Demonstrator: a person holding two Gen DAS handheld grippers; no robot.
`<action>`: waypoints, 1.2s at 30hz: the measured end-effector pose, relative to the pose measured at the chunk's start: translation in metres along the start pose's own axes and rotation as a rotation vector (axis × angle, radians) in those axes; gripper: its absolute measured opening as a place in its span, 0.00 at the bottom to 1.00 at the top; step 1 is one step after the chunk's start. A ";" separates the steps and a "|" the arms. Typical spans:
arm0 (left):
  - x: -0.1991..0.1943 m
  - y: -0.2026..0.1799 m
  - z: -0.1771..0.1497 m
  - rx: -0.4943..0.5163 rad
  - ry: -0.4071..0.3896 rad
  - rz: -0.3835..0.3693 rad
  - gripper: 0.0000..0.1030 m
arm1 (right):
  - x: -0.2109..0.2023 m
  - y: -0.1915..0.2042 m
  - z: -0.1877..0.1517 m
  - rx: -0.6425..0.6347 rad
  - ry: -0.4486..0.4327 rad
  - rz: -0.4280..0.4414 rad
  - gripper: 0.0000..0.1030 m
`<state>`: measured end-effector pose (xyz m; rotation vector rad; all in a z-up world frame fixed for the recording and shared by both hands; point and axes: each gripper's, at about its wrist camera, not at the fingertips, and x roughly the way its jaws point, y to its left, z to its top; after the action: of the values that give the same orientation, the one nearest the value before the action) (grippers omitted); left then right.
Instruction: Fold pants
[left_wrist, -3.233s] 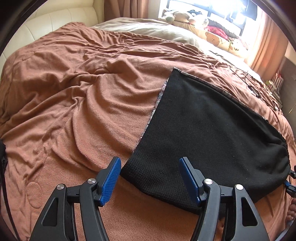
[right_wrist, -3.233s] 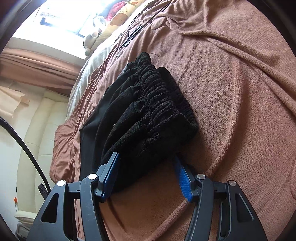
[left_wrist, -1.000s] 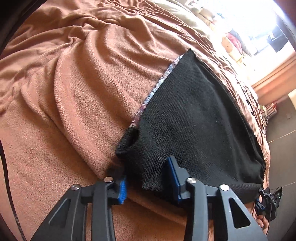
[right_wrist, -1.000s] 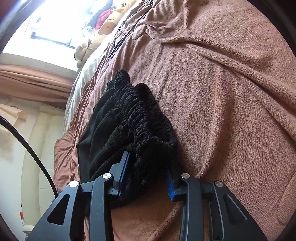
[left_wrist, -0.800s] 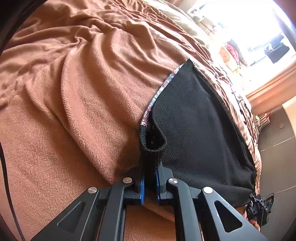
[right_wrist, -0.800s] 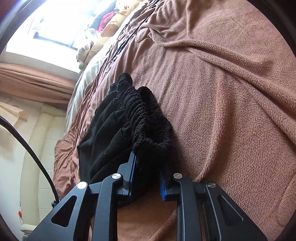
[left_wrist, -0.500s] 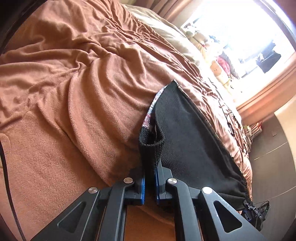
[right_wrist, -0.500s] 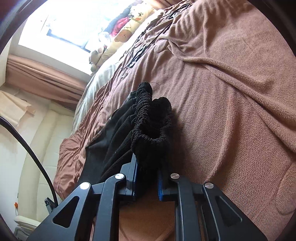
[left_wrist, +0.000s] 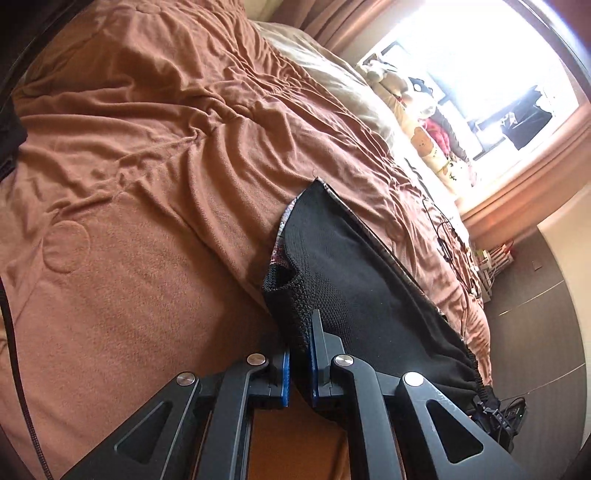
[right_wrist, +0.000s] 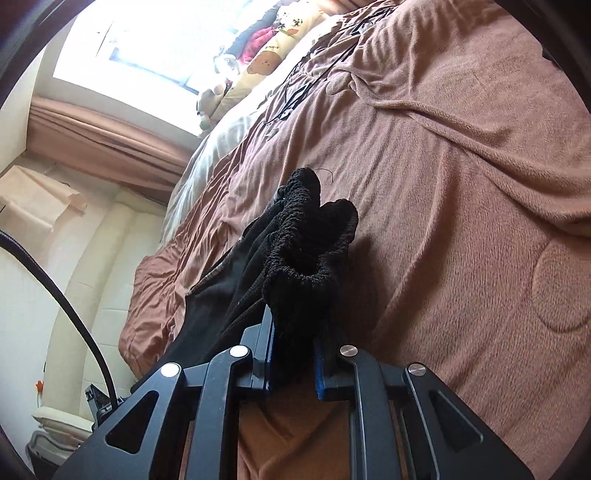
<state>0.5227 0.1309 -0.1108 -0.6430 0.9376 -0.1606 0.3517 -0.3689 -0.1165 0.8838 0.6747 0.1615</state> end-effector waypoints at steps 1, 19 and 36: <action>-0.005 0.003 -0.004 -0.007 0.000 0.001 0.07 | -0.003 0.001 -0.002 -0.007 0.003 -0.001 0.13; -0.080 0.037 -0.073 -0.077 -0.024 -0.018 0.07 | -0.040 -0.005 -0.033 -0.079 0.071 0.038 0.13; -0.058 0.078 -0.088 -0.162 0.023 -0.005 0.08 | -0.013 -0.036 -0.035 0.047 0.192 -0.015 0.62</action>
<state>0.4075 0.1775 -0.1526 -0.7946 0.9777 -0.0965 0.3157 -0.3738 -0.1527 0.9151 0.8668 0.2198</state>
